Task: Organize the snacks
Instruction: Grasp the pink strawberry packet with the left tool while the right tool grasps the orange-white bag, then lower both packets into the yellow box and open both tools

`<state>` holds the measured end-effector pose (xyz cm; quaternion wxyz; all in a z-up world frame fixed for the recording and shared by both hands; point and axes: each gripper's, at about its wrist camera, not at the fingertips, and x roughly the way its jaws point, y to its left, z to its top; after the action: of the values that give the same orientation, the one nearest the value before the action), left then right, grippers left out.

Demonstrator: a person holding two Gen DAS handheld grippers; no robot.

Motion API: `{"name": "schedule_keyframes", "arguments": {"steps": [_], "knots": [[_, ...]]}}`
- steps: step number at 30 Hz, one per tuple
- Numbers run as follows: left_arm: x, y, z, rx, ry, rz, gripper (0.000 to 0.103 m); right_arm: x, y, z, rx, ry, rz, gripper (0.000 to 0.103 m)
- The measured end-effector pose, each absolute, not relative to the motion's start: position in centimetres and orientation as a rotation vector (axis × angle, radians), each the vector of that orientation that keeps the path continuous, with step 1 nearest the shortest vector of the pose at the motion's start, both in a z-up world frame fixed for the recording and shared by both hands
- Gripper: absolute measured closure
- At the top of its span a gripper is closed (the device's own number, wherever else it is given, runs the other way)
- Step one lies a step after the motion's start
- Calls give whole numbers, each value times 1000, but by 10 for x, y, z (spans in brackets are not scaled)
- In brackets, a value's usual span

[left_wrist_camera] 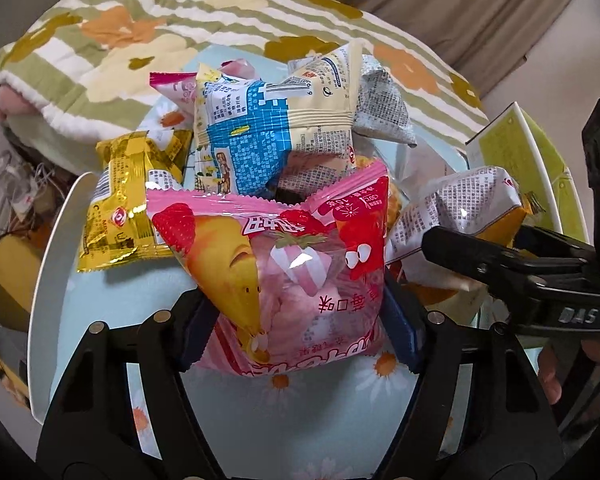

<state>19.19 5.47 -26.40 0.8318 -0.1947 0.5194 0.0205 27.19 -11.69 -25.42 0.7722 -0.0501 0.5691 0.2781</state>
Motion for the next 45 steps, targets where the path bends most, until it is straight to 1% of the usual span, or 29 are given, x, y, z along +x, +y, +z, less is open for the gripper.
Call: {"name": "schedule_keyframes", "arguments": {"steps": [1,2,4,6,12,23,28,36,40,45], "knots": [[191,55,-264,-414,1099,45,33,271,-117,-255,-110,1234,611,21],[190,55,-263,-415,1098,48,33,271,-117,-254,-112,1233,615,28],[187,56,-262,-420,1095,56,33,269,-116,-253,-125,1221,620,32],[183,57,-260,-429,1089,62,33,266,-117,-250,-137,1203,630,33],[167,54,-243,-433,1043,110,33,258,-126,-233,-95,1152,687,34],[138,12,-156,-361,890,122,33,235,-186,-150,-9,979,742,34],[141,-30,-122,-328,846,33,33,229,-233,-117,23,917,693,34],[165,-115,-86,-277,801,-125,33,224,-323,-79,49,852,547,34],[183,-162,-80,-241,813,-206,33,230,-363,-75,76,852,476,34],[209,-205,-87,-214,871,-287,33,245,-394,-82,113,877,406,34]]}}
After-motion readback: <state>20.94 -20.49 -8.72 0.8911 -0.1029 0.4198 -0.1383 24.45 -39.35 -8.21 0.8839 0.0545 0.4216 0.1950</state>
